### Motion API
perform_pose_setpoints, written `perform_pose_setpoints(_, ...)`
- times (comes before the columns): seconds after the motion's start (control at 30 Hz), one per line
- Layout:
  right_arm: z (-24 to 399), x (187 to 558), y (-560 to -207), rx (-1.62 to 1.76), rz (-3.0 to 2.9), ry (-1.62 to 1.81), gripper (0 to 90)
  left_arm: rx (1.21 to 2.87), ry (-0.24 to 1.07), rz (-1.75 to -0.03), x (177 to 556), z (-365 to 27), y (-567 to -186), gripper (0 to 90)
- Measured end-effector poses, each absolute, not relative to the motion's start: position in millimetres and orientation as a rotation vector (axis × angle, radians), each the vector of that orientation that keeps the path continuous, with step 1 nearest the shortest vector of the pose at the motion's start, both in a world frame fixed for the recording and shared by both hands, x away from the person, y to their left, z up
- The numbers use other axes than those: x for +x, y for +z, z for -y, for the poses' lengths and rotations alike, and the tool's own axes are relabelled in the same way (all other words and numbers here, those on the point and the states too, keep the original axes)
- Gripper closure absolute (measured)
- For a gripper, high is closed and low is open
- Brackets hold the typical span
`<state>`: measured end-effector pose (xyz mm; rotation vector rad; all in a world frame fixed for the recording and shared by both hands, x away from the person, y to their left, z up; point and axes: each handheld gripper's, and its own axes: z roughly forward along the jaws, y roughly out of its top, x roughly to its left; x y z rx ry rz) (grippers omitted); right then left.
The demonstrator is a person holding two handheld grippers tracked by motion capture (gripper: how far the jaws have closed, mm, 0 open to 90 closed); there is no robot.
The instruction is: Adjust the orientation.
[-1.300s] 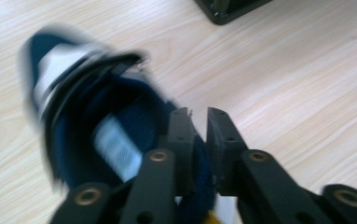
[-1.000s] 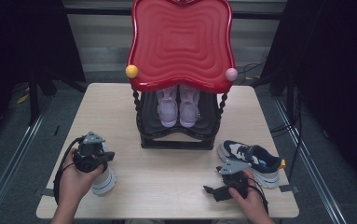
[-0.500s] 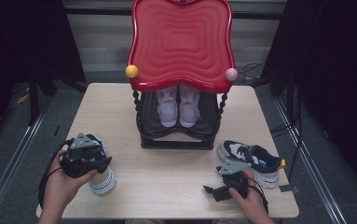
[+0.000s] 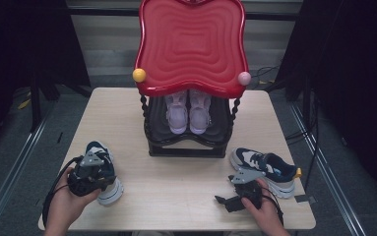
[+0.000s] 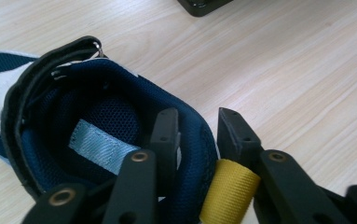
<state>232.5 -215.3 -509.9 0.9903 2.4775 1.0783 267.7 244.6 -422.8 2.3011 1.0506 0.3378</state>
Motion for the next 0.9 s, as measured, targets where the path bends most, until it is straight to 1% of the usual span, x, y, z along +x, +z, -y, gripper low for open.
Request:
perform_pose_setpoints(0.07, 215, 232, -510, 0.991, -2.478, 1.078, 12.0, 2.293, 0.357, -1.047, 269, -240, -423, 71.6)
perform_pose_setpoints(0.2, 215, 233, -510, 0.989, -2.477, 1.078, 12.0, 2.212, 0.355, -1.067, 273, -232, -421, 71.9)
perform_pose_setpoints(0.33, 215, 232, -510, 0.991, -2.478, 1.078, 12.0, 2.185, 0.381, -1.081, 279, -223, -419, 71.8)
perform_pose_setpoints(0.47, 215, 232, -510, 0.991, -2.478, 1.078, 12.0, 2.161, 0.375, -1.056, 284, -208, -416, 71.9)
perform_pose_setpoints(0.57, 215, 232, -510, 0.990, -2.478, 1.078, 12.0, 2.183, 0.321, -1.034, 286, -199, -418, 71.7)
perform_pose_setpoints(0.67, 215, 233, -510, 0.989, -2.477, 1.078, 12.0, 2.210, 0.332, -1.023, 285, -194, -421, 71.8)
perform_pose_setpoints(0.8, 215, 233, -510, 0.989, -2.477, 1.079, 12.0, 2.223, 0.301, -1.003, 286, -198, -423, 71.3)
perform_pose_setpoints(0.9, 215, 232, -510, 0.990, -2.477, 1.079, 12.0, 2.254, 0.307, -0.986, 286, -200, -422, 69.3)
